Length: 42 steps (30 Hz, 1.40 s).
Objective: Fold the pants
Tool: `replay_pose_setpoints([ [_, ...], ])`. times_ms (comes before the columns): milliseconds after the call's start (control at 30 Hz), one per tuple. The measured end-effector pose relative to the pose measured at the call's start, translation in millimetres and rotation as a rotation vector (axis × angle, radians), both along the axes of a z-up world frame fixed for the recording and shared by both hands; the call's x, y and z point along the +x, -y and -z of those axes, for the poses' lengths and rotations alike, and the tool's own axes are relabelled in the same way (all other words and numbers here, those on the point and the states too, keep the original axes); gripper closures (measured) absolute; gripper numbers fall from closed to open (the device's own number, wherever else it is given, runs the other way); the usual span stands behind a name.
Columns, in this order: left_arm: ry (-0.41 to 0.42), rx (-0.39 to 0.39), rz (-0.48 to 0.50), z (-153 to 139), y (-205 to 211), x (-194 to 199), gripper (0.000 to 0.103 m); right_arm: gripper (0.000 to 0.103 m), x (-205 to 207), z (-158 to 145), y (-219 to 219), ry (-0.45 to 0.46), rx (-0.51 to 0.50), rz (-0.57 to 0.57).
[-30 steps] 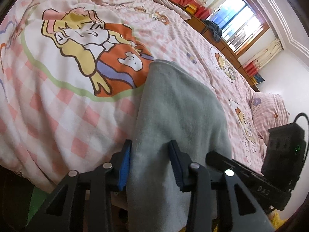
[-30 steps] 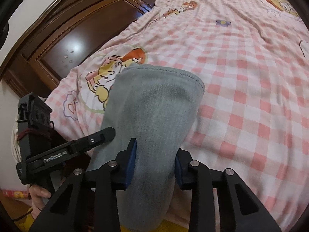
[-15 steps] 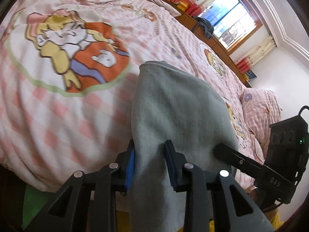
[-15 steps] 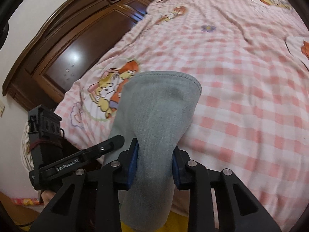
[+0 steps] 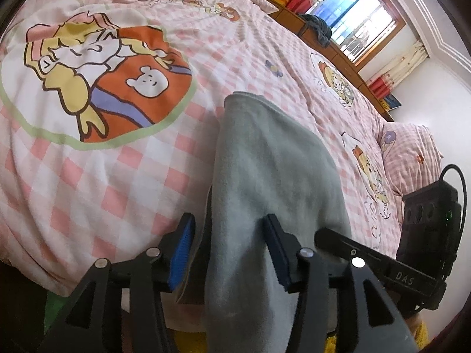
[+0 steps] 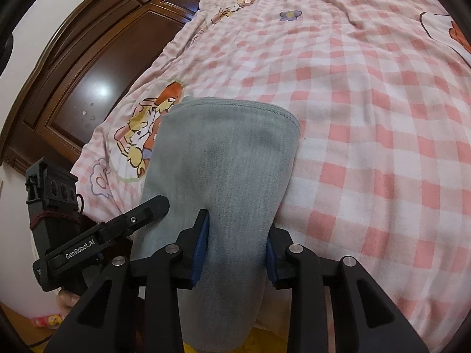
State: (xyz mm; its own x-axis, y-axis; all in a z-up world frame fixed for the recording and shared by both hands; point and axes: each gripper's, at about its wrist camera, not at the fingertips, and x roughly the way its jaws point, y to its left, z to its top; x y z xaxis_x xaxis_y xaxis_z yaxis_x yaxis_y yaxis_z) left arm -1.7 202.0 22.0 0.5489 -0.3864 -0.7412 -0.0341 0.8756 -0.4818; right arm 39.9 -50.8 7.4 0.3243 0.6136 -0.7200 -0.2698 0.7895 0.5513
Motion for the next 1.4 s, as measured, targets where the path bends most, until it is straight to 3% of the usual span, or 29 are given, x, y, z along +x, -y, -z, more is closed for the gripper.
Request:
replay_pose_setpoints([
  [67,0.0,-0.016,0.01,0.8,0.6,1.2,0.053,0.07,-1.6,-2.4,1.4,0.01,0.005,-0.004],
  [100,0.002,-0.039,0.025,1.0,1.4,1.8,0.064,0.071,-3.3,-4.7,2.3,0.019,0.01,-0.006],
  [133,0.003,-0.056,0.037,0.6,2.4,2.5,0.066,0.071,-4.5,-7.3,3.5,0.026,0.019,-0.011],
  [267,0.02,-0.037,0.061,-11.6,7.6,-1.8,0.071,0.072,-9.2,-22.3,15.6,0.056,0.04,-0.006],
  [433,0.046,-0.085,0.092,-28.9,25.9,-4.9,0.072,0.072,-16.2,-46.6,50.3,0.095,0.073,0.028],
  [633,0.1,-0.066,0.192,-57.1,89.4,3.0,0.072,0.072,-21.3,-74.0,109.6,0.157,0.043,0.089],
  [1000,0.117,-0.054,0.388,-75.5,236.7,41.7,0.072,0.072,-5.2,-101.4,240.9,0.187,-0.052,0.204],
  [1233,0.1,-0.033,0.487,-68.9,320.5,82.0,0.072,0.072,19.3,-89.6,295.5,0.157,-0.072,0.286],
  [1400,0.061,-0.023,0.512,-48.2,346.7,115.6,0.072,0.072,43.5,-66.6,312.4,0.124,-0.1,0.315],
])
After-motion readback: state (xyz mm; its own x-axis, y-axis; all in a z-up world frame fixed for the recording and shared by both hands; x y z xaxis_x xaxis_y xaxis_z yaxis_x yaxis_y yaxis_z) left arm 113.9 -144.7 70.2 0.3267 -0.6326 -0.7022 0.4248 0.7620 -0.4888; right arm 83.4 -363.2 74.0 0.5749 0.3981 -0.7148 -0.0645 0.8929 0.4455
